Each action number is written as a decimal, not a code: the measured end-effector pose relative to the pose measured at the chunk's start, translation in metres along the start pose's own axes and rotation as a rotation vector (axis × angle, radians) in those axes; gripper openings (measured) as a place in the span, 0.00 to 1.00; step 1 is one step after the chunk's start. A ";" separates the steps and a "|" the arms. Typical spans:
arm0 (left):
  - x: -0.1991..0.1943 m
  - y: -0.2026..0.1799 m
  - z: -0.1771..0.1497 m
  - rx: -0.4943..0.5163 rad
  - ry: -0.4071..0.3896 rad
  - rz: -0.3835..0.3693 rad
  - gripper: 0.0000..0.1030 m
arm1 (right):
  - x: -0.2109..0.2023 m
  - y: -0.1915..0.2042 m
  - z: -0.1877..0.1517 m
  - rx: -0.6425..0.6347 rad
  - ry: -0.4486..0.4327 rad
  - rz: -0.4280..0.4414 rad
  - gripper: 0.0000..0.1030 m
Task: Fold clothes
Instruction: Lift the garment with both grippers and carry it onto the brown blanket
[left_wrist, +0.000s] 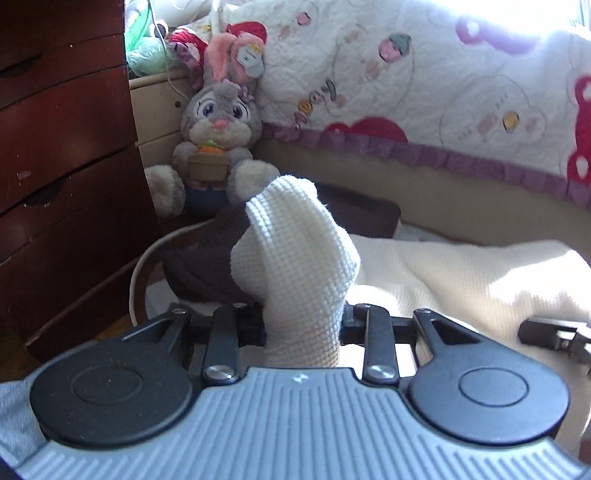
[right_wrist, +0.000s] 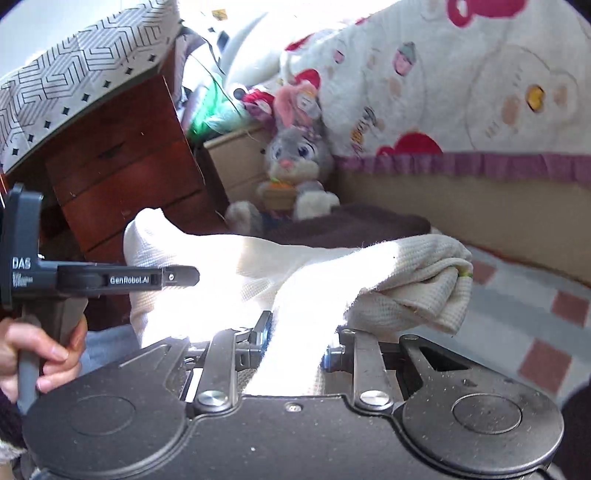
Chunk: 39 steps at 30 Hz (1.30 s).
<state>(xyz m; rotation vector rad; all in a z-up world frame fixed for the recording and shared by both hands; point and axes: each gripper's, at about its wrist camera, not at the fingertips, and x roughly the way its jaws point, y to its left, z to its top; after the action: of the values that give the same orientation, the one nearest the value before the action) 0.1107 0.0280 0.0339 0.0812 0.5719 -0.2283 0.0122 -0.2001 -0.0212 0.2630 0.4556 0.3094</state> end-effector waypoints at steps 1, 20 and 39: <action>0.003 0.002 0.012 0.006 -0.020 0.007 0.29 | 0.004 0.002 0.007 -0.016 -0.014 0.007 0.28; 0.249 0.061 0.142 0.191 0.330 0.136 0.39 | 0.225 -0.079 0.083 0.210 -0.009 0.017 0.44; 0.258 0.150 0.074 -0.360 0.318 -0.077 0.35 | 0.212 -0.073 0.023 0.623 0.035 0.239 0.26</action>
<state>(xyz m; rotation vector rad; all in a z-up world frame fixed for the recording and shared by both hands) 0.3958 0.1142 -0.0420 -0.2579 0.9252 -0.1854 0.2206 -0.1978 -0.1071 0.9247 0.5486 0.4002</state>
